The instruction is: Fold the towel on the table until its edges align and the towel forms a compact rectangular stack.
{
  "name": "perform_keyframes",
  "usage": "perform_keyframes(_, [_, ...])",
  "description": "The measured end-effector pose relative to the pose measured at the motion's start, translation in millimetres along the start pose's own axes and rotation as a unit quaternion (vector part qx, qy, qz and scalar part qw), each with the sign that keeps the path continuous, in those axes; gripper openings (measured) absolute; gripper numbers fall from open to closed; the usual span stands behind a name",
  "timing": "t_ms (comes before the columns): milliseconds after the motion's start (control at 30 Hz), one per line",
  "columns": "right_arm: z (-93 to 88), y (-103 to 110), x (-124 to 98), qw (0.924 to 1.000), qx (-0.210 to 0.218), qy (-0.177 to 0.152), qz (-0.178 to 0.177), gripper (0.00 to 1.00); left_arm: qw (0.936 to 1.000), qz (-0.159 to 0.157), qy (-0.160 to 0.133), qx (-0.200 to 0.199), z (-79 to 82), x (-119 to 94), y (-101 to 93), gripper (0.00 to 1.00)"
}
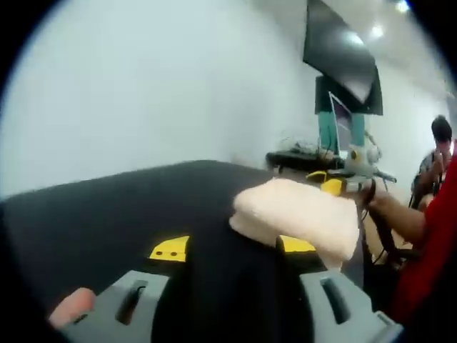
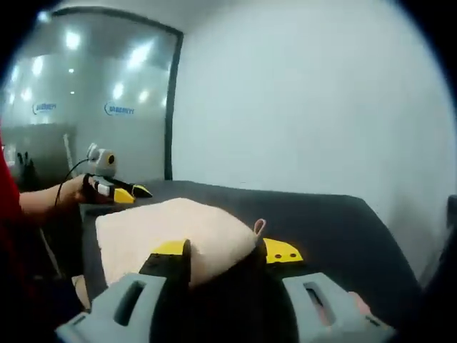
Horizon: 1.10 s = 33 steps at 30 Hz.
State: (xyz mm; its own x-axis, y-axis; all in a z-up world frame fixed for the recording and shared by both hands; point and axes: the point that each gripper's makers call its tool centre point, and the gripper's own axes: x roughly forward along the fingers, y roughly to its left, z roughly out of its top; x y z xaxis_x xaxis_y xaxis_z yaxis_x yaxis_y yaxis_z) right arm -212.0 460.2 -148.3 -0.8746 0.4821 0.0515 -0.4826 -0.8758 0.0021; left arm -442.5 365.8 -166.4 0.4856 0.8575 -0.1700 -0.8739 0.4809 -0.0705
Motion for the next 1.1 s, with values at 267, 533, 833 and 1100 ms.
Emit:
perform_keyframes(267, [35.1, -12.1, 24.9, 0.9951, 0.035, -0.087, 0.031, 0.34, 0.999, -0.013, -0.028, 0.034, 4.6, -19.3, 50.8, 0.44])
perform_keyframes(533, [24.0, -19.3, 24.9, 0.9964, 0.047, -0.064, 0.031, 0.3, 0.9954, -0.025, -0.087, 0.032, 23.7, -19.8, 58.3, 0.44])
perform_keyframes(833, [22.3, -12.9, 25.1, 0.997, 0.018, -0.066, 0.036, 0.31, 0.9957, -0.03, -0.074, 0.046, 1.0, -19.1, 51.2, 0.38])
perform_keyframes(1100, [15.3, -27.2, 25.4, 0.9986, 0.017, -0.05, 0.001, 0.3, 0.9965, -0.017, -0.08, 0.017, 3.3, -21.0, 62.8, 0.38])
